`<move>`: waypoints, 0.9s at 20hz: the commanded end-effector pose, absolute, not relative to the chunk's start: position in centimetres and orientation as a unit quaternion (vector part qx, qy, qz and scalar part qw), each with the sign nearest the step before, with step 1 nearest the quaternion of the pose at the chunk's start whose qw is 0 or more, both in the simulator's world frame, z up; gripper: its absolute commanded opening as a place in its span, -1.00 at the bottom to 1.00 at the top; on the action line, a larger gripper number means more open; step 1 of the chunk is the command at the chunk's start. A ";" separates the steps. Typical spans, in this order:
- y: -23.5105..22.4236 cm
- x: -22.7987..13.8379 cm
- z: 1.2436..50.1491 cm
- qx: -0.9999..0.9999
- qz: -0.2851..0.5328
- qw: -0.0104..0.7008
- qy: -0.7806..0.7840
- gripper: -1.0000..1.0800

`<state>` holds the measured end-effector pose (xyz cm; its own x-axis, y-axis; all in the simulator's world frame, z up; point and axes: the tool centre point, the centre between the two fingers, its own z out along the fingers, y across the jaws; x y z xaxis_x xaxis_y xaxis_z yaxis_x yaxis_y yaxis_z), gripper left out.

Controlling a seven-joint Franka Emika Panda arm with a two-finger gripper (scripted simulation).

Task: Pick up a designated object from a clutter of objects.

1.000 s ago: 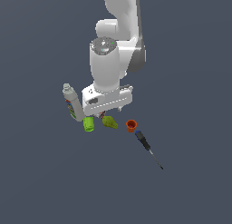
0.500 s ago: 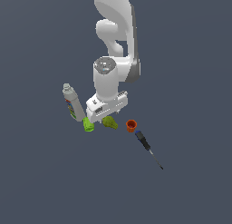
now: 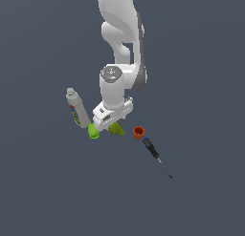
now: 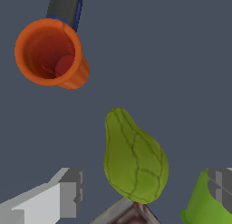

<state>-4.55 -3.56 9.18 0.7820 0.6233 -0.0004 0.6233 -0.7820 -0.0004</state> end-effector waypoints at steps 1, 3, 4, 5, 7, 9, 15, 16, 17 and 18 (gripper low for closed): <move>-3.6 -4.6 9.2 -0.944 0.000 0.000 -0.330 0.92; -3.6 -4.6 9.1 -0.944 0.000 0.000 -0.330 0.92; -3.6 -4.6 8.9 -0.944 0.000 0.000 -0.330 0.92; -3.6 -4.6 8.7 -0.944 0.000 0.000 -0.330 0.92; -3.6 -4.6 8.1 -0.944 0.000 0.000 -0.331 0.92; -3.6 -4.6 7.3 -0.944 0.000 0.000 -0.331 0.92; -3.6 -4.7 4.7 -0.943 0.000 0.000 -0.332 0.92; -3.6 -4.7 4.5 -0.943 0.000 0.000 -0.332 0.92; -3.6 -4.7 4.3 -0.943 0.000 0.000 -0.332 0.92; -3.6 -4.7 4.2 -0.943 0.000 0.000 -0.332 0.92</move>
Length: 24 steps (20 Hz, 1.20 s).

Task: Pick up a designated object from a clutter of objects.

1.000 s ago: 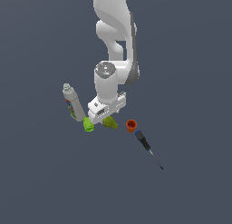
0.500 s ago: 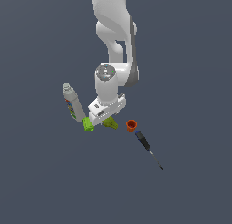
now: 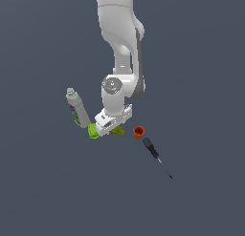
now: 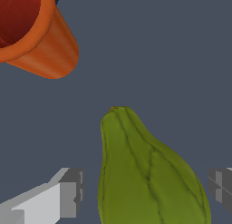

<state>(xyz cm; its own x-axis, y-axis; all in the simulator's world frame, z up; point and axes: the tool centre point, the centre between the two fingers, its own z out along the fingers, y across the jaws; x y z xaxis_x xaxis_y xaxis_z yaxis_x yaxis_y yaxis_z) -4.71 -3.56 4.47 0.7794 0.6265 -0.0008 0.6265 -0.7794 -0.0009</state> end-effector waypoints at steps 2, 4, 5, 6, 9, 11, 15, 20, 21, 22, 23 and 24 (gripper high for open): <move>-3.6 -4.7 4.1 -0.943 0.000 0.000 -0.332 0.92; -3.6 -4.7 4.1 -0.943 0.000 0.000 -0.332 -1.00; -3.6 -4.7 4.1 -0.943 0.000 0.000 -0.332 -1.00; -3.6 -4.7 4.1 -0.943 0.000 0.000 -0.332 -1.00; -3.6 -4.7 4.1 -0.943 0.000 0.000 -0.332 -1.00; -3.6 -4.7 4.1 -0.943 0.000 0.000 -0.332 -1.00; -3.7 -4.6 4.3 -0.943 -0.001 -0.001 -0.332 -1.00; -4.2 -4.3 5.3 -0.943 -0.001 -0.001 -0.332 -1.00; -4.4 -4.1 5.7 -0.943 -0.001 -0.001 -0.332 -1.00; -4.6 -4.0 6.1 -0.943 -0.001 -0.001 -0.332 -1.00; -4.8 -3.9 6.6 -0.943 -0.001 -0.001 -0.332 -1.00; -5.0 -3.7 7.1 -0.943 -0.001 -0.001 -0.332 -1.00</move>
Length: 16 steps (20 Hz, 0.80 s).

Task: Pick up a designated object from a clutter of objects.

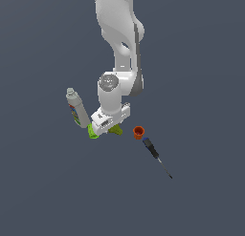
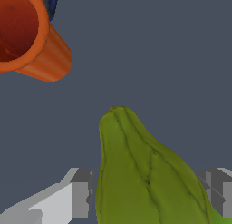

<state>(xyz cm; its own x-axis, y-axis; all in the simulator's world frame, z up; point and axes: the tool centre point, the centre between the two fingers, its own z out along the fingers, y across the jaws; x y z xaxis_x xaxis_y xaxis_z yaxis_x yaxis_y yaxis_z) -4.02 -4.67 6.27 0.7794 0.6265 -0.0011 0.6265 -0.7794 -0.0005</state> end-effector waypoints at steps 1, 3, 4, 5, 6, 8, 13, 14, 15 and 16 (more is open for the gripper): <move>-5.3 -3.6 7.6 -0.943 -0.001 0.000 -0.332 -1.00; -5.8 -3.2 8.8 -0.943 -0.001 0.000 -0.332 -1.00; -6.2 -2.9 9.5 -0.943 -0.001 0.000 -0.332 -1.00; -6.5 -2.7 10.2 -0.943 -0.001 0.000 -0.332 -1.00; -6.9 -2.5 11.0 -0.943 -0.001 0.000 -0.332 -1.00; -7.6 -1.9 12.6 -0.943 -0.001 0.000 -0.332 -1.00; -9.8 -0.5 17.2 -0.943 -0.001 0.000 -0.332 -1.00; -10.2 -0.1 18.1 -0.943 -0.001 0.000 -0.332 -1.00; -10.7 0.2 19.0 -0.943 -0.001 0.000 -0.332 -1.00; -11.1 0.5 19.9 -0.943 -0.001 0.000 -0.332 -1.00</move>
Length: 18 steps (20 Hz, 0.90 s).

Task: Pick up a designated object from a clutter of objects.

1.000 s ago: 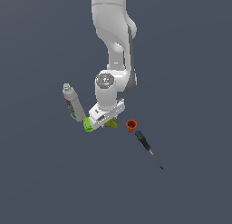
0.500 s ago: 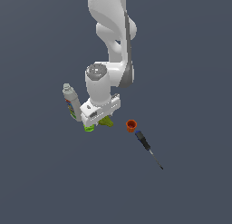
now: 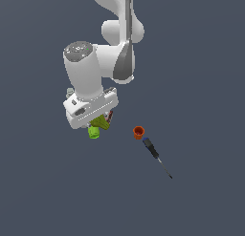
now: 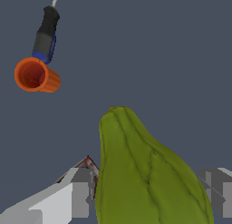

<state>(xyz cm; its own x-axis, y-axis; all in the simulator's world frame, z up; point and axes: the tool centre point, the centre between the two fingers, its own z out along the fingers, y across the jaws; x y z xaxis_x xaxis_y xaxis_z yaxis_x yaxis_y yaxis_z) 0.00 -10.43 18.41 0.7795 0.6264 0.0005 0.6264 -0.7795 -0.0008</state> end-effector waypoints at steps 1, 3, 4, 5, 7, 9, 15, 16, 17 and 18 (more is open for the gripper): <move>-11.5 0.8 20.8 -0.943 -0.001 0.000 -0.332 -1.00; -12.4 1.4 22.7 -0.943 -0.001 0.000 -0.332 -1.00; -12.9 1.7 23.6 -0.943 -0.001 0.000 -0.332 -1.00; -13.3 2.1 24.5 -0.943 -0.001 0.000 -0.332 -1.00; -14.2 2.7 26.3 -0.943 -0.001 0.000 -0.332 -1.00; -15.0 3.3 28.0 -0.943 -0.001 0.000 -0.332 -1.00; -17.1 5.0 32.4 -0.943 0.000 0.000 -0.332 -1.00; -17.4 5.3 33.0 -0.943 0.000 0.000 -0.332 -1.00; -17.7 5.5 33.6 -0.943 0.000 0.000 -0.332 -1.00; -18.0 5.8 34.2 -0.943 0.000 0.000 -0.332 -1.00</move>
<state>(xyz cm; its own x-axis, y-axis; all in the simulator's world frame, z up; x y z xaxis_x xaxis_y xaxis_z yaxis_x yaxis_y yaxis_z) 5.38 -17.56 33.13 0.7793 0.6267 -0.0002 0.6267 -0.7793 -0.0011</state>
